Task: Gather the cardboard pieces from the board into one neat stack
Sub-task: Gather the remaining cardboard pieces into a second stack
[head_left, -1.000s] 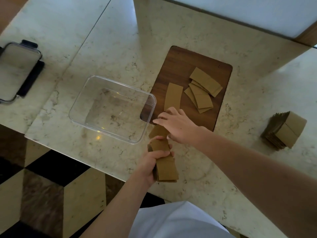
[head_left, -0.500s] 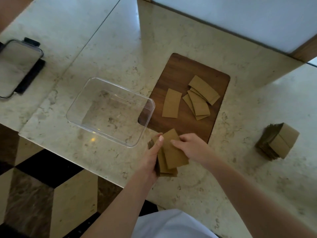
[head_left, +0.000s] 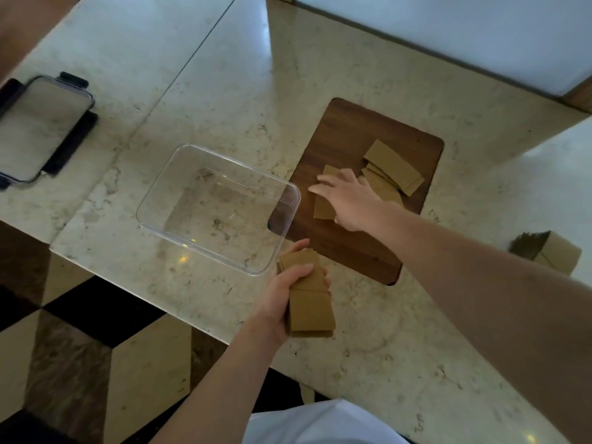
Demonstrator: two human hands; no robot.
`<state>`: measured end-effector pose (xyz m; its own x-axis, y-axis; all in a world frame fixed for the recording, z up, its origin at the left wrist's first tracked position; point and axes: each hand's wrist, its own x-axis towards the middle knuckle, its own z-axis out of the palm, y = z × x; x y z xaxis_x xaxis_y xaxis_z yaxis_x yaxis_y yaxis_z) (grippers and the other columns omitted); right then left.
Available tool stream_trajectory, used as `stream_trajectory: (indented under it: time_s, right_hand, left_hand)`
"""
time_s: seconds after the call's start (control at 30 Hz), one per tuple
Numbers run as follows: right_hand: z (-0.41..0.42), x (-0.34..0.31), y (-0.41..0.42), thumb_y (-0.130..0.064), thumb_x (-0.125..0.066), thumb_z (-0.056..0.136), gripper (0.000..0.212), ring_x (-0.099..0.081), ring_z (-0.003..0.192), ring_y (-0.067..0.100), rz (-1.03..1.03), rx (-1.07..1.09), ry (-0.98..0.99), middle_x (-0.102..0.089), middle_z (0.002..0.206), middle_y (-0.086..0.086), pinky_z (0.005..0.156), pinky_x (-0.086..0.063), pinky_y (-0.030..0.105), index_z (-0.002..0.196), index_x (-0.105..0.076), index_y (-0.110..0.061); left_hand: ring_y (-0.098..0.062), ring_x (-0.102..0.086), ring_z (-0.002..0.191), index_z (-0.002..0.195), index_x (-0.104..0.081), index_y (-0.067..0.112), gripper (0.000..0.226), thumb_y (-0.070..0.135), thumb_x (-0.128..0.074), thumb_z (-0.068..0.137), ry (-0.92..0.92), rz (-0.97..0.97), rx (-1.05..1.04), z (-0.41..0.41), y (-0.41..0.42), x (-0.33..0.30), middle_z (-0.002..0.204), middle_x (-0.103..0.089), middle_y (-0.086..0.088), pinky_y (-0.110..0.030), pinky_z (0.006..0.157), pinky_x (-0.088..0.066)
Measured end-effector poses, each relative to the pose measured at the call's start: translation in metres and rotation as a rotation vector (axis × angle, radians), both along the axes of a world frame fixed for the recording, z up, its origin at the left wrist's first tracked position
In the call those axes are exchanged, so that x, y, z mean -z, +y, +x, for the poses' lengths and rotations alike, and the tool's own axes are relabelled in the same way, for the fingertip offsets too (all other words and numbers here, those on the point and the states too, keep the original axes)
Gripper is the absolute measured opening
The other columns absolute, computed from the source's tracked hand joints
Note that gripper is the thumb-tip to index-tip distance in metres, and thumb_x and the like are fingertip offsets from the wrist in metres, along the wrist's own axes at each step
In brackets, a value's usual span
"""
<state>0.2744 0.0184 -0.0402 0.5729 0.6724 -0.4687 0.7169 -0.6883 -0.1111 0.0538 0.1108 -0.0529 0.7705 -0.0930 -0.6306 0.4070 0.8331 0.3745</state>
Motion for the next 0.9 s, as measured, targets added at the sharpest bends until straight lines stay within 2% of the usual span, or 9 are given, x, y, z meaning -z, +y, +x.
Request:
stream_trajectory:
  time_s: [0.1, 0.23, 0.33, 0.43, 0.57, 0.63, 0.7, 0.8, 0.9]
  right_hand:
    - [0.013, -0.002, 0.007, -0.024, -0.089, 0.076, 0.085, -0.038, 0.128, 0.032, -0.128, -0.121, -0.05, -0.046, 0.144, 0.005, 0.101, -0.038, 0.051, 0.147, -0.043, -0.028]
    - [0.01, -0.003, 0.002, -0.048, -0.083, 0.079, 0.065, -0.044, 0.12, 0.031, -0.185, -0.14, -0.129, -0.051, 0.129, 0.011, 0.101, -0.039, 0.049, 0.129, -0.054, -0.019]
    - [-0.003, -0.006, -0.014, -0.06, -0.075, 0.082, 0.055, -0.046, 0.114, 0.029, -0.111, -0.101, -0.178, -0.054, 0.121, 0.008, 0.099, -0.038, 0.047, 0.115, -0.058, -0.02]
    - [-0.022, -0.013, -0.032, -0.057, -0.071, 0.088, 0.04, -0.05, 0.103, 0.026, 0.13, 0.026, -0.139, -0.056, 0.109, 0.004, 0.091, -0.042, 0.043, 0.099, -0.06, -0.02]
    - [-0.05, -0.027, -0.052, -0.047, -0.069, 0.094, 0.047, -0.046, 0.057, 0.01, 0.559, 0.49, 0.147, -0.048, 0.065, -0.003, 0.056, -0.039, 0.026, 0.07, -0.049, -0.011]
    - [-0.066, -0.035, -0.063, -0.047, -0.069, 0.093, 0.044, -0.047, 0.046, 0.005, 0.698, 0.837, 0.304, -0.054, 0.054, -0.004, 0.046, -0.037, 0.017, 0.071, -0.055, -0.011]
    - [-0.084, -0.039, -0.074, -0.043, -0.071, 0.093, 0.03, -0.057, 0.046, 0.006, 0.764, 1.117, 0.478, -0.065, 0.057, -0.004, 0.041, -0.04, 0.016, 0.084, -0.065, -0.016]
    - [-0.108, -0.043, -0.091, -0.031, -0.07, 0.097, 0.016, -0.066, 0.051, 0.011, 0.893, 1.411, 0.657, -0.072, 0.064, 0.0, 0.042, -0.046, 0.023, 0.093, -0.064, -0.017]
    - [-0.125, -0.042, -0.107, -0.023, -0.063, 0.101, 0.018, -0.073, 0.059, 0.015, 0.996, 1.633, 0.812, -0.079, 0.077, 0.008, 0.043, -0.051, 0.024, 0.115, -0.058, -0.014]
  left_hand:
    - [-0.029, -0.069, 0.078, 0.124, -0.069, 0.027, 0.046, 0.008, -0.072, 0.082, 0.041, -0.021, -0.045, -0.001, -0.004, 0.0, 0.093, -0.069, -0.019, -0.044, 0.07, -0.058]
    - [-0.03, -0.069, 0.074, 0.12, -0.073, 0.026, 0.04, 0.008, -0.071, 0.084, 0.118, -0.026, -0.097, 0.001, -0.007, 0.003, 0.089, -0.068, -0.019, -0.043, 0.07, -0.058]
    - [-0.029, -0.069, 0.074, 0.122, -0.072, 0.024, 0.038, 0.008, -0.069, 0.087, 0.138, -0.044, -0.091, -0.003, -0.009, 0.006, 0.089, -0.069, -0.018, -0.042, 0.07, -0.059]
    - [-0.029, -0.07, 0.074, 0.122, -0.072, 0.024, 0.04, 0.009, -0.073, 0.085, 0.169, -0.027, -0.069, -0.004, -0.014, 0.007, 0.089, -0.071, -0.017, -0.042, 0.068, -0.06]
    - [-0.029, -0.073, 0.077, 0.116, -0.075, 0.026, 0.043, 0.019, -0.087, 0.075, 0.213, 0.049, -0.025, 0.004, -0.022, 0.01, 0.091, -0.074, -0.015, -0.045, 0.071, -0.061]
    - [-0.029, -0.074, 0.081, 0.113, -0.077, 0.03, 0.052, 0.03, -0.096, 0.065, 0.206, 0.098, 0.022, 0.01, -0.028, 0.01, 0.097, -0.077, -0.014, -0.046, 0.076, -0.061]
    - [-0.029, -0.075, 0.084, 0.113, -0.077, 0.033, 0.059, 0.035, -0.1, 0.058, 0.188, 0.125, 0.037, 0.014, -0.033, 0.011, 0.1, -0.078, -0.014, -0.045, 0.076, -0.061]
    - [-0.029, -0.076, 0.082, 0.112, -0.076, 0.035, 0.065, 0.033, -0.101, 0.052, 0.178, 0.153, 0.018, 0.02, -0.04, 0.014, 0.098, -0.079, -0.014, -0.042, 0.072, -0.061]
    - [-0.029, -0.074, 0.078, 0.11, -0.076, 0.036, 0.065, 0.034, -0.1, 0.05, 0.168, 0.168, -0.032, 0.027, -0.047, 0.015, 0.088, -0.077, -0.012, -0.042, 0.069, -0.061]
